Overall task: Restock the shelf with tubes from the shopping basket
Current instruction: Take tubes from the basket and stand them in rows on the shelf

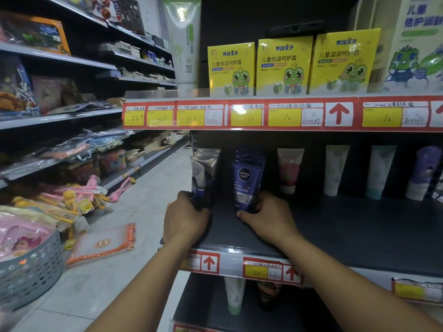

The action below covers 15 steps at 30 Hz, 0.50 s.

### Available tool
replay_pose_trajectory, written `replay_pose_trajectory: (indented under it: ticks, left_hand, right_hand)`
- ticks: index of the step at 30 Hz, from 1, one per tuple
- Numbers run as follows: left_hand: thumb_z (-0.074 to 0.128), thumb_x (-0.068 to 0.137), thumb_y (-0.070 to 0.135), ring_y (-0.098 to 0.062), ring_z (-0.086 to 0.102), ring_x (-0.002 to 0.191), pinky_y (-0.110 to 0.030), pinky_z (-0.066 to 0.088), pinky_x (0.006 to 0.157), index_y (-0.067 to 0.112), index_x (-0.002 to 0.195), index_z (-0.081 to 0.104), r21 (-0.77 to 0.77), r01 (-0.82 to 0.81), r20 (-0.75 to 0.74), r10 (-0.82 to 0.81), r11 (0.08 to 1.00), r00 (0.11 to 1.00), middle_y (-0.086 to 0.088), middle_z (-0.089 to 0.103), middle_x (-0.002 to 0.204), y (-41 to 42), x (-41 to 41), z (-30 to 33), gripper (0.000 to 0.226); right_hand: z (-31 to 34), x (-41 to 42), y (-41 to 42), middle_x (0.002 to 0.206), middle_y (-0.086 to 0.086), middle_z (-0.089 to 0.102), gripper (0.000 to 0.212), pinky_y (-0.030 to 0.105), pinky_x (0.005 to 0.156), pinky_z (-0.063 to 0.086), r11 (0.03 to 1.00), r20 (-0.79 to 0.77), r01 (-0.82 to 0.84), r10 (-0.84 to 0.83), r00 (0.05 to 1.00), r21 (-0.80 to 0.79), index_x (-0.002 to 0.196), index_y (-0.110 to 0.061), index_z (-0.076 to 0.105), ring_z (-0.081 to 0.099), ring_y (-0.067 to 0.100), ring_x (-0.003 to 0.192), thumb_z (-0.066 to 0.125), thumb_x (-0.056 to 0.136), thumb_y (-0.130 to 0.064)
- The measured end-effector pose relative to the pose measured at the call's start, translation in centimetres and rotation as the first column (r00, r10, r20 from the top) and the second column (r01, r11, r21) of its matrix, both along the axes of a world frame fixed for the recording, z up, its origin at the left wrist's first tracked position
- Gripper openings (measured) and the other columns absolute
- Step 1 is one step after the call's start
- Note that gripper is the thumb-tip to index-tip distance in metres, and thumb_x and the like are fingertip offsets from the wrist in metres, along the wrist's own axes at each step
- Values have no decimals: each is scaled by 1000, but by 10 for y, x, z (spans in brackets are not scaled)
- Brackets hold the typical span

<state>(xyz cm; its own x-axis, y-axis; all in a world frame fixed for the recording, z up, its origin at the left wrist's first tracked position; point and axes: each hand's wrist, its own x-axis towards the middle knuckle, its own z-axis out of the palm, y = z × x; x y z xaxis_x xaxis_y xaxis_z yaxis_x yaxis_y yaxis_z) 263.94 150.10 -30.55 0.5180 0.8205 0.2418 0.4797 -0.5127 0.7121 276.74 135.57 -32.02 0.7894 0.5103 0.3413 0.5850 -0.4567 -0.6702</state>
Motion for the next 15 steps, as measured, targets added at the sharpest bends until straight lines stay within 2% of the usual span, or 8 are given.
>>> replay_pose_trajectory:
  ticks: [6, 15]
  left_hand:
    - [74, 93, 29, -33, 65, 117, -42, 53, 94, 16, 142, 52, 1, -1, 5, 1, 1000, 1000, -10, 67, 134, 0, 0, 0, 55]
    - [74, 91, 30, -34, 64, 115, -41, 52, 92, 18, 140, 54, -2, -10, 16, 10, 1000, 1000, -10, 68, 130, 3, 2, -3, 54]
  right_hand:
    - [0, 1, -1, 117, -3, 73, 48, 25, 82, 51, 1000, -1, 2, -2, 1000, 5, 121, -24, 66, 69, 16, 105, 85, 80, -41]
    - [-3, 4, 0, 113, -3, 73, 47, 25, 79, 50, 1000, 11, 31, -31, 999, 4, 118, -23, 67, 69, 17, 101, 85, 79, -43]
